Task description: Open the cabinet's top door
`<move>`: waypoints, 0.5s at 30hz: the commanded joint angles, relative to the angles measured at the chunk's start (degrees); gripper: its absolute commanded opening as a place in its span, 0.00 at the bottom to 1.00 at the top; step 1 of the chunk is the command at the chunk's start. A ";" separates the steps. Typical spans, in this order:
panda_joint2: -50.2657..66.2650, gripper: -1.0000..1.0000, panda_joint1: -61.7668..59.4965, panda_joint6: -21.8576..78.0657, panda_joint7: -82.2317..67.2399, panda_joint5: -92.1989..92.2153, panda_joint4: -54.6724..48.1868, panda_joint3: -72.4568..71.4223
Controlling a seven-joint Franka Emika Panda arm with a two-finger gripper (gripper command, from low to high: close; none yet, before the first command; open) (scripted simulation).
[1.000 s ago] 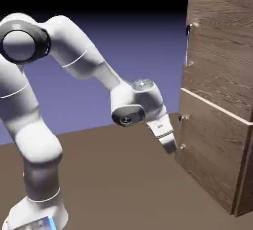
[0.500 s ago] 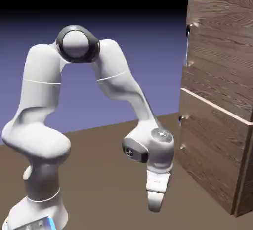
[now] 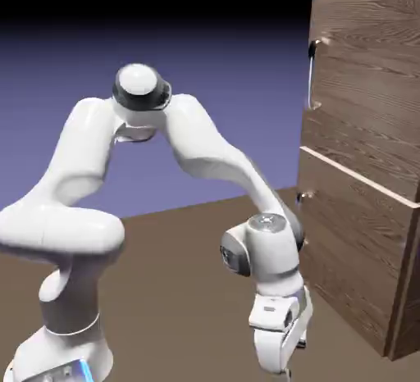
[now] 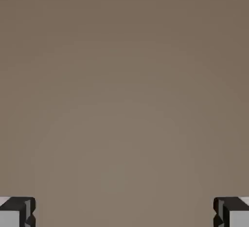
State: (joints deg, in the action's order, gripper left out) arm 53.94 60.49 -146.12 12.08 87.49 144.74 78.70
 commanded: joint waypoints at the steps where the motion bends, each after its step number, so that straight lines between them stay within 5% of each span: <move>1: 2.08 0.50 1.44 0.67 -0.73 2.10 -0.39 1.89; 15: 31.16 0.50 21.51 10.03 -10.93 31.48 -5.85 28.31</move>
State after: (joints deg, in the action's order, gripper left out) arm 85.09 82.00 -136.08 1.16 118.97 138.89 107.01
